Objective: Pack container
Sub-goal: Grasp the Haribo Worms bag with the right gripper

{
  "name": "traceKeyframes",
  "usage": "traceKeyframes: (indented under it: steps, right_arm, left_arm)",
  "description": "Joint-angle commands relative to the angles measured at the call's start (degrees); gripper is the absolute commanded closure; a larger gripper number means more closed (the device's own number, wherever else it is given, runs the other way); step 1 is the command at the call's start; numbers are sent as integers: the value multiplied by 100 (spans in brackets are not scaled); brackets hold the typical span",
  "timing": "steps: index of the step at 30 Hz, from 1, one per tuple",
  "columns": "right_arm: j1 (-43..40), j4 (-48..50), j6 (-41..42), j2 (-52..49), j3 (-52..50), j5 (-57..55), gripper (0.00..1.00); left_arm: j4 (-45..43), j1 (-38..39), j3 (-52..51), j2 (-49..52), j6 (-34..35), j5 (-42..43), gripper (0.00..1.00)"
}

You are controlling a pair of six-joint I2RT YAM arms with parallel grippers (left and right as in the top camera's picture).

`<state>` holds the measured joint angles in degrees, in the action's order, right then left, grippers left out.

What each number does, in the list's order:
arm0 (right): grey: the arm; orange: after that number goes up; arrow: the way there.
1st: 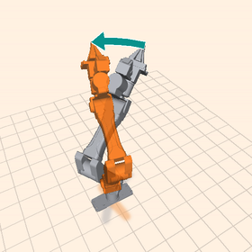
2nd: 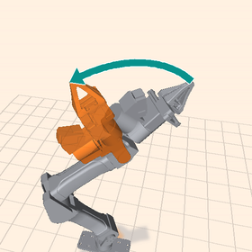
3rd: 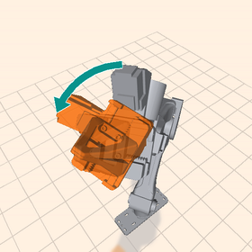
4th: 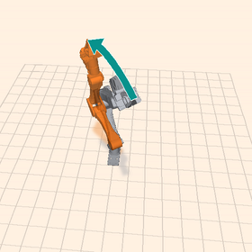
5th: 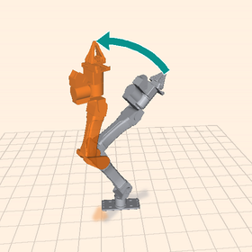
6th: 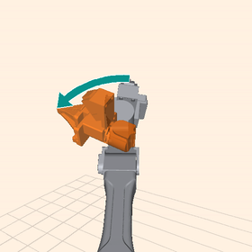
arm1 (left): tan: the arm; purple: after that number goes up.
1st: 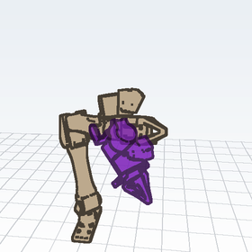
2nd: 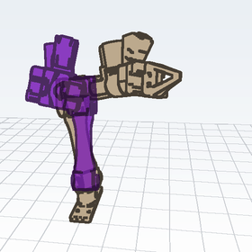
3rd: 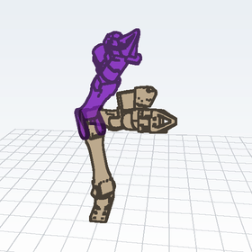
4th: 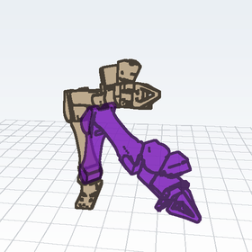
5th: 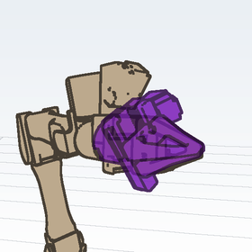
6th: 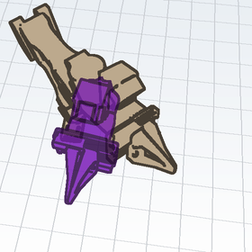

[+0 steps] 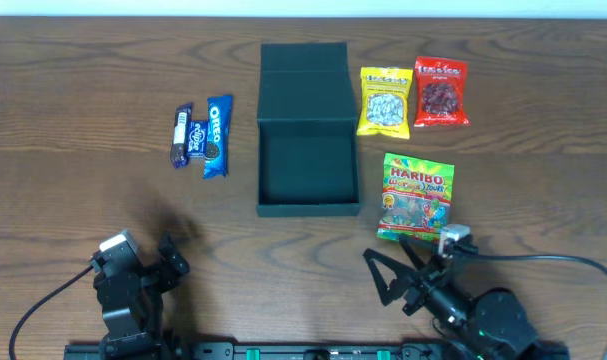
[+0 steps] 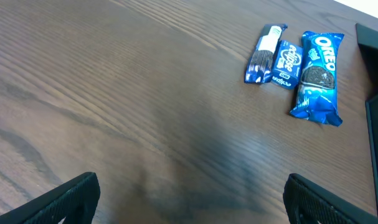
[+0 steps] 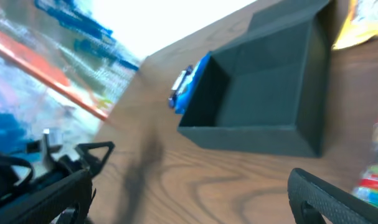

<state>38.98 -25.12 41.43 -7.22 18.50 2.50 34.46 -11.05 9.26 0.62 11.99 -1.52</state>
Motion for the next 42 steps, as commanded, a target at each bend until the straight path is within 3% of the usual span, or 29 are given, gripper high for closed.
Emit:
traceKeyframes:
  steps: [1,8,14,20,24,30,36,39,40,42]
  right_arm:
    - [-46,-341,-597,-660,573,-734,1]
    - [-127,-769,-1523,-3027,1589,-1786,1]
    - [-1099,-564,-1554,-5230,2098,-1786,1]
    - [-2210,-103,-1631,-6446,2162,-1058,2]
    - [-2380,76,-2190,-6951,2162,-1056,7]
    - [-2380,387,-2221,-7823,2159,-822,14]
    - [-2380,527,-2218,-8380,2159,-817,35]
    - [-2380,520,-2218,-8559,2159,-796,59]
    - [-2380,520,-2221,-8574,2159,-756,76]
    - [-2380,533,-2218,-8568,2159,-669,91]
  left_arm:
    - [0,-17,-48,-39,-39,-39,5]
    - [0,-17,-48,-39,-39,-39,5]
    - [0,-17,-48,-39,-39,-39,5]
    - [0,-17,-48,-39,-39,-39,5]
    - [0,-17,-48,-39,-39,-39,5]
    - [0,-17,-48,-39,-39,-39,5]
    - [0,-17,-48,-39,-39,-39,5]
    - [0,-17,-48,-39,-39,-39,5]
    - [0,-17,-48,-39,-39,-39,5]
    - [0,-17,-48,-39,-39,-39,5]
